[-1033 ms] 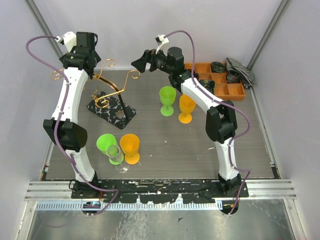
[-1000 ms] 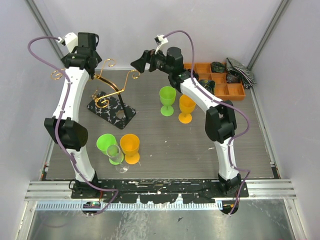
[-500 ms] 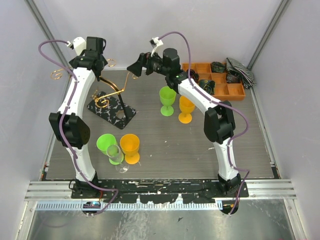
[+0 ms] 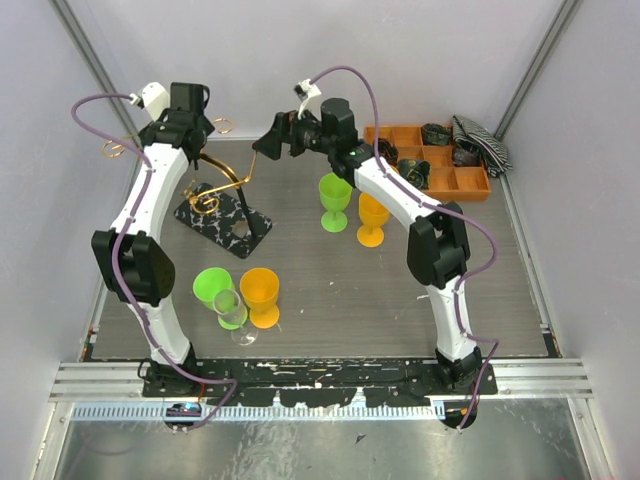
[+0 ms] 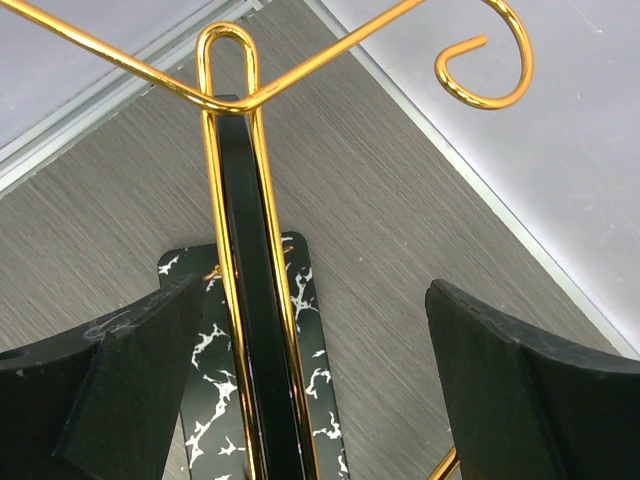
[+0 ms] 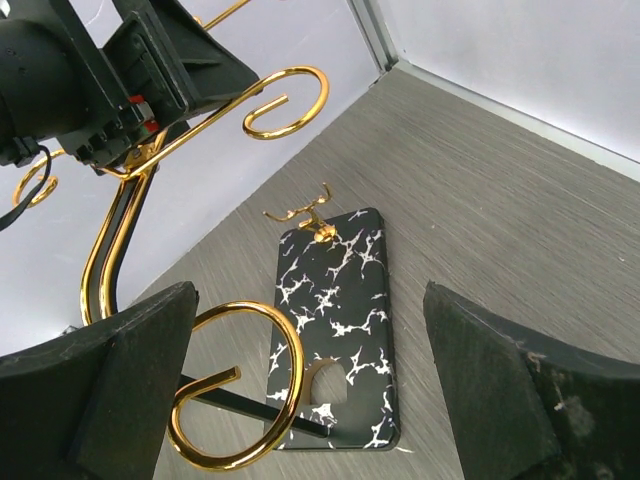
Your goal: Place the wine glass upside down on the wine glass rack
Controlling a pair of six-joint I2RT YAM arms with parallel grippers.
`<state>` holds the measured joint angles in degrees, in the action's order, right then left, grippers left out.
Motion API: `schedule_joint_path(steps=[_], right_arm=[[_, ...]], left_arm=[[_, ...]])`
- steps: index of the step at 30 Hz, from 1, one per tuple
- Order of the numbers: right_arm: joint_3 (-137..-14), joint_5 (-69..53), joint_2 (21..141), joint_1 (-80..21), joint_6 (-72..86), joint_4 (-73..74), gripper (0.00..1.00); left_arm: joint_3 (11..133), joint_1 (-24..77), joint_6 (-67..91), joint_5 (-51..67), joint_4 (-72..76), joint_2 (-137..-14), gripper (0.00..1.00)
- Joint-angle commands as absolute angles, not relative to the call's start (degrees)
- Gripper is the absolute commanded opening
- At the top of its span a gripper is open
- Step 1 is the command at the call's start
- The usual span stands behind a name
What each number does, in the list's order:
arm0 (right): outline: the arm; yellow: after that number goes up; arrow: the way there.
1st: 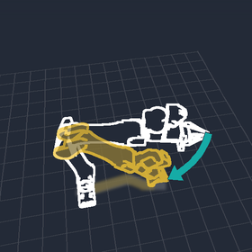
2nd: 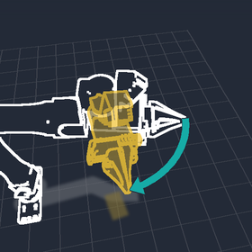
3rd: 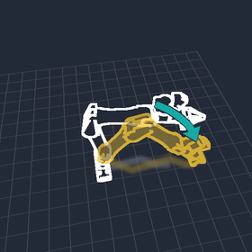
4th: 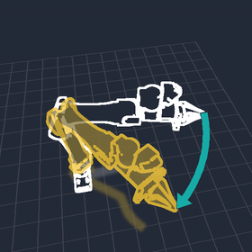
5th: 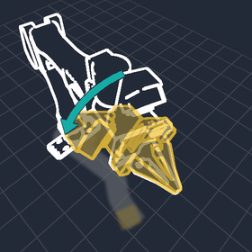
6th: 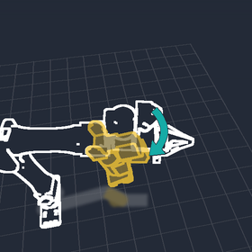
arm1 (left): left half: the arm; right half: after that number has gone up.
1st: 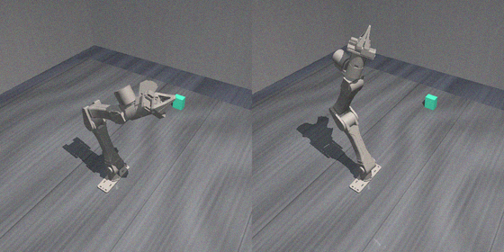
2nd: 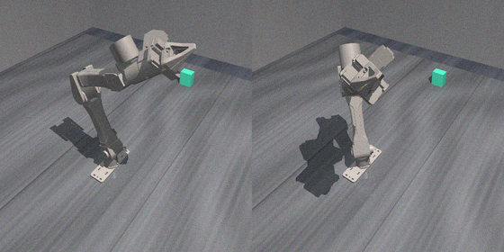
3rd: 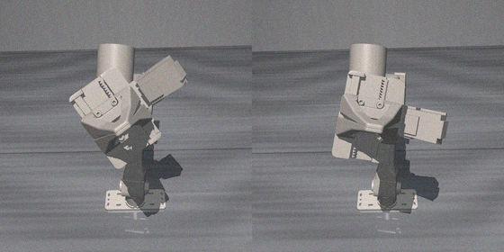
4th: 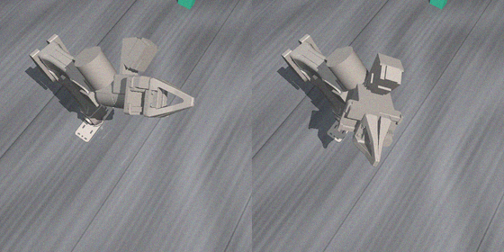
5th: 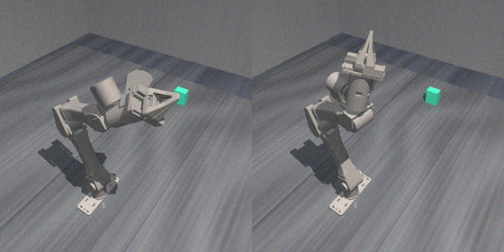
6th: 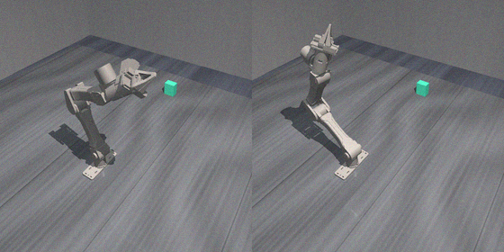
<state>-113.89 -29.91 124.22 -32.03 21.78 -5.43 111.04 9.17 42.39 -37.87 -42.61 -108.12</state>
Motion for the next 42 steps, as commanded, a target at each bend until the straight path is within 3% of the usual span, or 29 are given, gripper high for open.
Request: schedule_joint_path(steps=[1,16,27,42], right_arm=[[-115.79,-30.74,118.17,-32.47,18.08,-0.71,1.00],[-108.71,-24.80,107.48,-32.61,7.40,18.22,1.00],[-98.21,-8.12,94.95,-32.03,3.21,18.68,1.00],[-94.42,-3.10,90.40,-23.99,4.72,17.53,1.00]], left_arm=[[106.84,12.04,40.26,-31.01,-47.38,-106.63,0.98],[103.39,19.02,33.55,-19.17,-40.55,-105.38,0.98],[104.87,21.80,29.48,-8.12,-36.50,-108.19,0.98],[107.36,21.81,11.98,-25.64,-37.53,-104.94,0.98]])
